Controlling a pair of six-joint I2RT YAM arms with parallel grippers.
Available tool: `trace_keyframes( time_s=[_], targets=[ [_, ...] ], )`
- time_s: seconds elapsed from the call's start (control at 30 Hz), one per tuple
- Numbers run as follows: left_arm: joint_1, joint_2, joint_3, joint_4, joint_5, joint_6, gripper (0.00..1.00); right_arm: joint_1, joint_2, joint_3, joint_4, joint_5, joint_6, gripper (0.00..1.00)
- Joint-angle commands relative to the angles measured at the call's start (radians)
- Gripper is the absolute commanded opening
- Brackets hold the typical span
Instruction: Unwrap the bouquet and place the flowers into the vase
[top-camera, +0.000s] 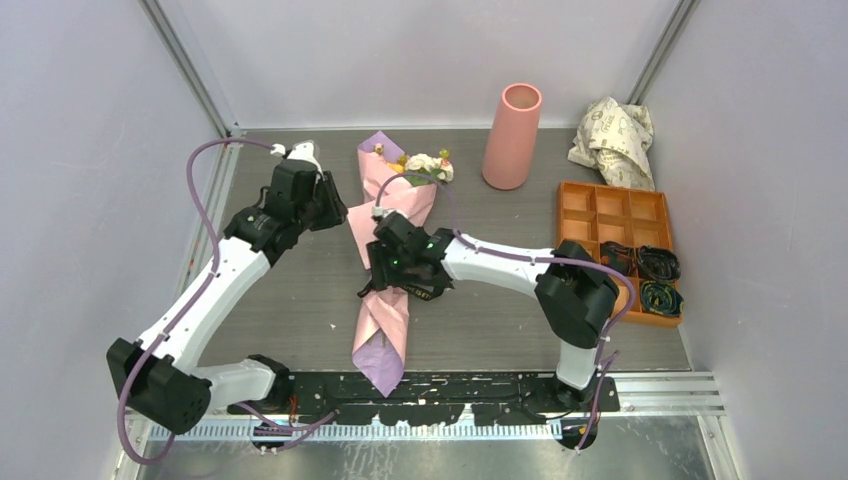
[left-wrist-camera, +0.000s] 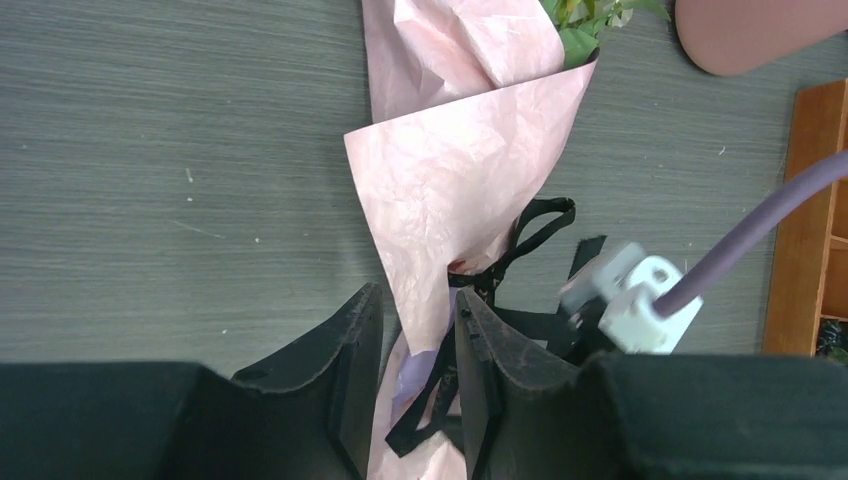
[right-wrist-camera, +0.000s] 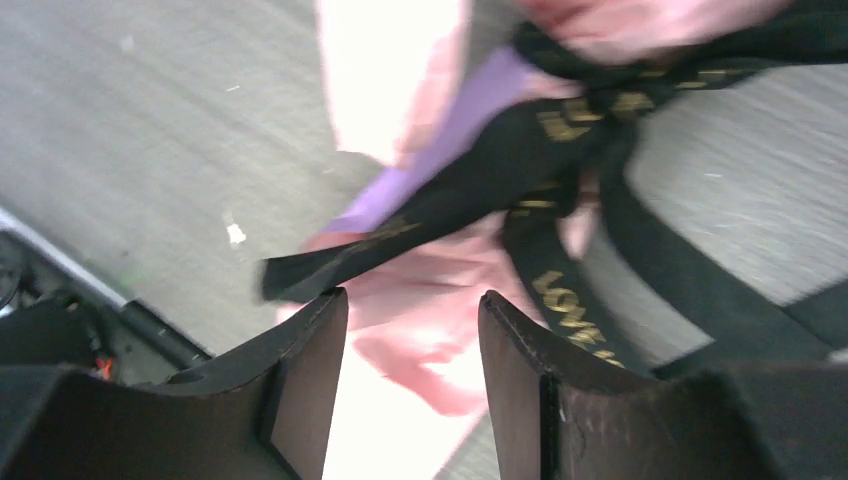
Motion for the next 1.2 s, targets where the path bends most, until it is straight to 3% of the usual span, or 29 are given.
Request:
trace_keyframes(
  time_s=[0.0, 0.17, 0.37, 0.77, 1.0, 1.17],
  targets=[
    [-0.002, -0.058, 0.015, -0.011, -0.029, 0.015, 0.34, 0.035, 0.005, 0.069, -0.01, -0.012, 0.006, 0.57],
    [-0.003, -0.059, -0.024, 0.013, 0.016, -0.003, 0.34, 0.03, -0.073, 0.028, -0.056, 0.133, -0.034, 0.6],
    [-0.003, -0.024, -0.053, 0.064, 0.064, -0.025, 0.34, -0.015, -0.14, -0.075, -0.041, 0.204, -0.056, 0.6],
    [-0.003, 0.256, 0.083, 0.207, 0.209, -0.041, 0.33, -0.031, -0.019, -0.063, 0.041, 0.213, -0.093, 0.55],
    [-0.003, 0.349, 0.109, 0.244, 0.24, -0.035, 0.33, -0.041, 0.035, -0.048, 0.057, 0.219, -0.098, 0.52],
    [-0.003, 0.387, 0.101, 0.276, 0.268, -0.052, 0.32, -0.066, 0.046, -0.044, 0.078, 0.241, -0.104, 0.43]
  ],
)
